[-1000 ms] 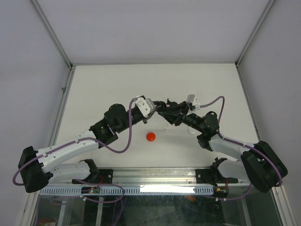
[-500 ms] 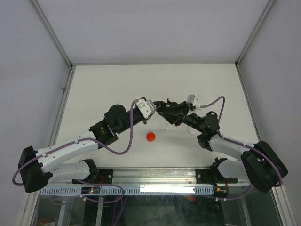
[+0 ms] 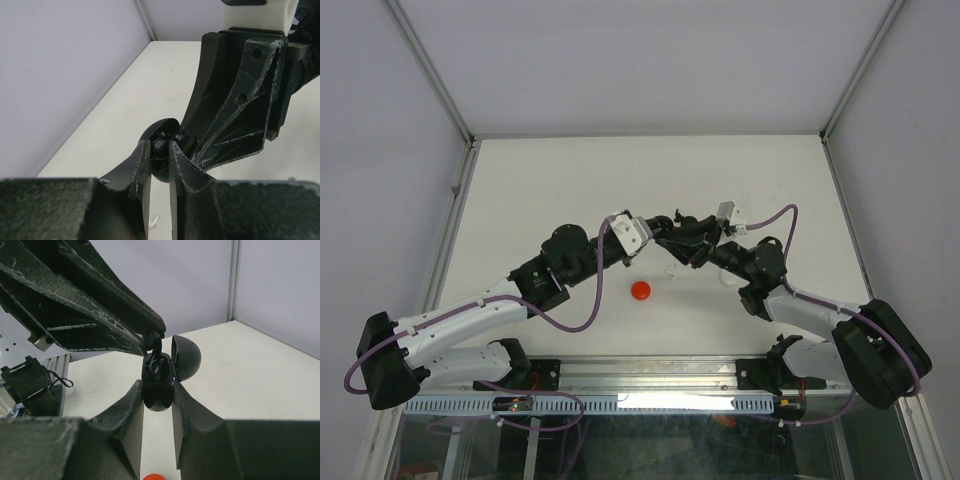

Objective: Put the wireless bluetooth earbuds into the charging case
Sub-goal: Place the earbud in the charging case.

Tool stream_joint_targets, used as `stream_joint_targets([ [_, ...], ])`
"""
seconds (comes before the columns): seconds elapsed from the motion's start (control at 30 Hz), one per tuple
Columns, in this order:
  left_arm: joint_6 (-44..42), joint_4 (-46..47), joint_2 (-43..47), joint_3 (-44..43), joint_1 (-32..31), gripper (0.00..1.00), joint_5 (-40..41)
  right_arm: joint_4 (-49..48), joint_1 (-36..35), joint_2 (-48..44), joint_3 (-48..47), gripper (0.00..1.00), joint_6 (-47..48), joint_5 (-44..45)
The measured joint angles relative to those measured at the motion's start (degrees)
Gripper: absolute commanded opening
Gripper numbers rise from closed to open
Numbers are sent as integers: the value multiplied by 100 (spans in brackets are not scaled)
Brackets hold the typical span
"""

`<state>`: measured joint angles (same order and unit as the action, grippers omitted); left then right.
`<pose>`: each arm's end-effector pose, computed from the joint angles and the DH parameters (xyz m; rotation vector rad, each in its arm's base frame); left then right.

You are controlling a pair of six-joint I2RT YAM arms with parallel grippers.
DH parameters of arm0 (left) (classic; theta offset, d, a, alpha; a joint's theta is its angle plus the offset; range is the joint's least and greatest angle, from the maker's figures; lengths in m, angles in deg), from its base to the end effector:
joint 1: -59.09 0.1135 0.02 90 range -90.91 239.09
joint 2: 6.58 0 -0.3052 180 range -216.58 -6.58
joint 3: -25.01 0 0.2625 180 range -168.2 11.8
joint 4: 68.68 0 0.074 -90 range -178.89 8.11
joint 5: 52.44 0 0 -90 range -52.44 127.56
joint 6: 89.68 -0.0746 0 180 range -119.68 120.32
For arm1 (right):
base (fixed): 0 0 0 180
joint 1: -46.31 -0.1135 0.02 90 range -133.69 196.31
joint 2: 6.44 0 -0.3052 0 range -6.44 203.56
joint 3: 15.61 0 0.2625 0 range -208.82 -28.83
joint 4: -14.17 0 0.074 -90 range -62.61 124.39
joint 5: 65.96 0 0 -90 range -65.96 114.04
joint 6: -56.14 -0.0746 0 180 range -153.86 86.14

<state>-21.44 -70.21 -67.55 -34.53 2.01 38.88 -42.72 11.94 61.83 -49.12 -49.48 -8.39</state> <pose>0.1551 -0.2364 0.3661 1.0285 1.2796 -0.4549 0.1834 0.1739 0.2989 -0.7159 1.1130 1.0831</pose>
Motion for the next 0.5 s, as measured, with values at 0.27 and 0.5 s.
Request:
stream_joint_targets([
  [0.27, 9, -52, 2, 0, -116, 15, -105, -4, 2, 0, 0, 0, 2, 7],
  [0.5, 9, -72, 2, 0, -140, 17, -101, 2, 7, 0, 0, 0, 2, -2],
])
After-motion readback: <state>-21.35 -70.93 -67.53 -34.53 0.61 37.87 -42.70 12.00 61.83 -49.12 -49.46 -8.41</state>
